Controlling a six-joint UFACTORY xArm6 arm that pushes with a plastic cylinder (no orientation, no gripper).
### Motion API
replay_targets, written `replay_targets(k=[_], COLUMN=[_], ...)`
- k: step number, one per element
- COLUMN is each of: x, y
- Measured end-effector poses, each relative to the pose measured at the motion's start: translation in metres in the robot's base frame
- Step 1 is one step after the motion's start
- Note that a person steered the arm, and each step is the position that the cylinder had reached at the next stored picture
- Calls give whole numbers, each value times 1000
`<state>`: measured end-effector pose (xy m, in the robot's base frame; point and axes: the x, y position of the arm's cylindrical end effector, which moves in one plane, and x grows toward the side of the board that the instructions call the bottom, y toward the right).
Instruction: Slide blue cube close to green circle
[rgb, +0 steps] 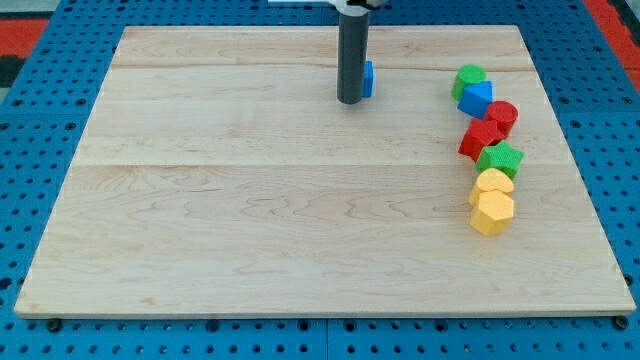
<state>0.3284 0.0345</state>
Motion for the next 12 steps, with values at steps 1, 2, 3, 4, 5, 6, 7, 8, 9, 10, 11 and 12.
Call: replay_targets(k=[1,2,3,4,5,6,7,8,9,10,11,12], x=[-27,-37,-20,-15,-32,-50,-51,-51,-54,-65,-65,-73], y=[0,0,-14,-37,-38,-28,16,62,68,45,22,16])
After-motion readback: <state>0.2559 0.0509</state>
